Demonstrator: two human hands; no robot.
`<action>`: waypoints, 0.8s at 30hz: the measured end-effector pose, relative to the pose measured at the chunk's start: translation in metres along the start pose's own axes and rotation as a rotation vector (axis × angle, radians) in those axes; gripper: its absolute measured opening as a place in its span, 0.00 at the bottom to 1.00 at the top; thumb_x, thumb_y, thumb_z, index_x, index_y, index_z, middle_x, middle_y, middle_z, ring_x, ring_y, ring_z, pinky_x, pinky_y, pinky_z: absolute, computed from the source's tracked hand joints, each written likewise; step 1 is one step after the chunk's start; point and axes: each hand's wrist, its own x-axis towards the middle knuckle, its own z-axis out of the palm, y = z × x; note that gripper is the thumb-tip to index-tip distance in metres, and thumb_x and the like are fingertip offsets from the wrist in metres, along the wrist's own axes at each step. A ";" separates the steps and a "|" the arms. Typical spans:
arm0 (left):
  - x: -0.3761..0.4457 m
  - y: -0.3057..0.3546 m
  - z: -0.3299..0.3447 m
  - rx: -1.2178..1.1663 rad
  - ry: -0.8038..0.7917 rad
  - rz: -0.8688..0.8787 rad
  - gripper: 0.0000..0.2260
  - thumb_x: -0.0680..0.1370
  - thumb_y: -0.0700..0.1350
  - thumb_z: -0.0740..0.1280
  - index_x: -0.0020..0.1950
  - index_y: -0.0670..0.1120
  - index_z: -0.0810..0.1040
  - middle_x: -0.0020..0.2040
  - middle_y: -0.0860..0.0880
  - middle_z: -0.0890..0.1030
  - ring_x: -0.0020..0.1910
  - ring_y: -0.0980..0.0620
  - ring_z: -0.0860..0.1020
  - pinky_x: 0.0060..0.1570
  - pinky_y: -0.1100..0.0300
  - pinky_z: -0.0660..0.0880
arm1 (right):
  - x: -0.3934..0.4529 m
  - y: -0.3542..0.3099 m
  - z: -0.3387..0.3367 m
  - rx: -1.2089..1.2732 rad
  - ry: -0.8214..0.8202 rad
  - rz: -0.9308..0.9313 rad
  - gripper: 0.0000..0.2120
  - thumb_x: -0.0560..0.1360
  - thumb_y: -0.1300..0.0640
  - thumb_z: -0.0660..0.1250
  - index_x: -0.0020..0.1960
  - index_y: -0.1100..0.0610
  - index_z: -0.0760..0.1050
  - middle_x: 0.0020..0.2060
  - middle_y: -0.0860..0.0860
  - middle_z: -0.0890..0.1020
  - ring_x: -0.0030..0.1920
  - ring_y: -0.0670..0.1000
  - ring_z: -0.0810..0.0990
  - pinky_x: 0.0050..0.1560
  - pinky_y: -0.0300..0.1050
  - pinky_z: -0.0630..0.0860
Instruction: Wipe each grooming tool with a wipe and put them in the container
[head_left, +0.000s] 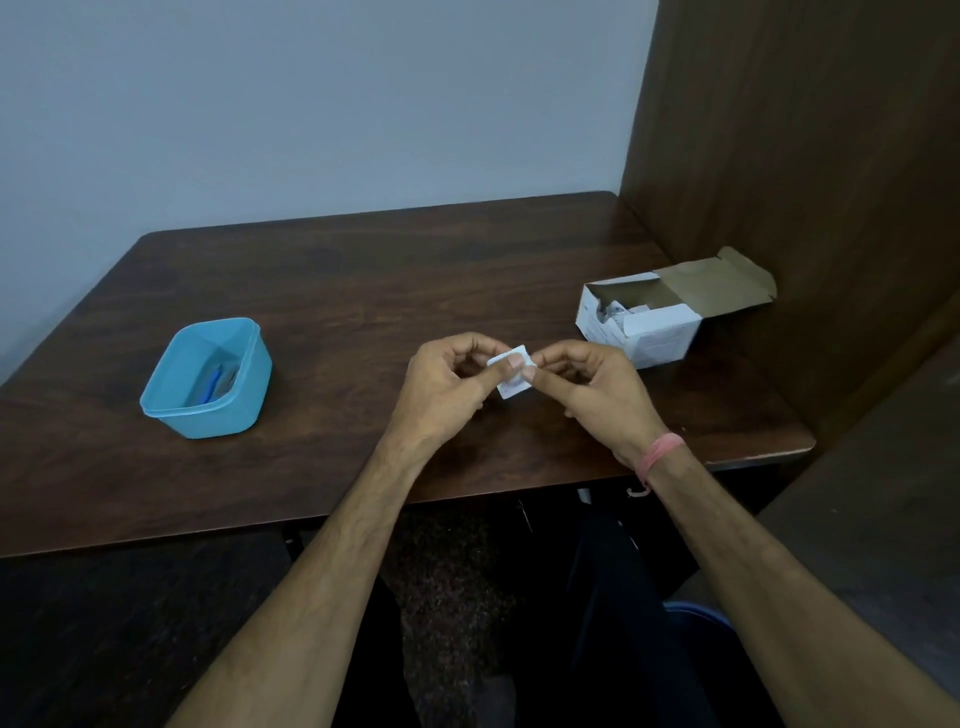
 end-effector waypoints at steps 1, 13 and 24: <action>-0.003 0.007 0.004 -0.039 0.011 -0.014 0.03 0.81 0.49 0.81 0.51 0.51 0.90 0.46 0.47 0.90 0.43 0.52 0.87 0.35 0.60 0.80 | -0.003 -0.002 -0.002 0.031 0.003 0.007 0.02 0.80 0.54 0.79 0.51 0.51 0.88 0.47 0.49 0.89 0.47 0.45 0.85 0.39 0.39 0.79; -0.119 0.035 0.157 -0.181 -0.251 -0.062 0.03 0.80 0.45 0.81 0.52 0.52 0.90 0.44 0.53 0.90 0.38 0.55 0.86 0.31 0.55 0.82 | -0.193 0.022 -0.105 0.169 0.351 0.183 0.08 0.83 0.62 0.73 0.61 0.62 0.86 0.48 0.59 0.89 0.41 0.48 0.80 0.35 0.39 0.77; -0.159 -0.002 0.159 0.120 -0.369 -0.140 0.10 0.82 0.50 0.78 0.63 0.58 0.87 0.52 0.64 0.89 0.44 0.61 0.87 0.51 0.57 0.87 | -0.307 0.275 -0.122 -0.204 0.342 1.098 0.28 0.80 0.59 0.77 0.77 0.61 0.73 0.60 0.61 0.86 0.57 0.64 0.87 0.63 0.66 0.83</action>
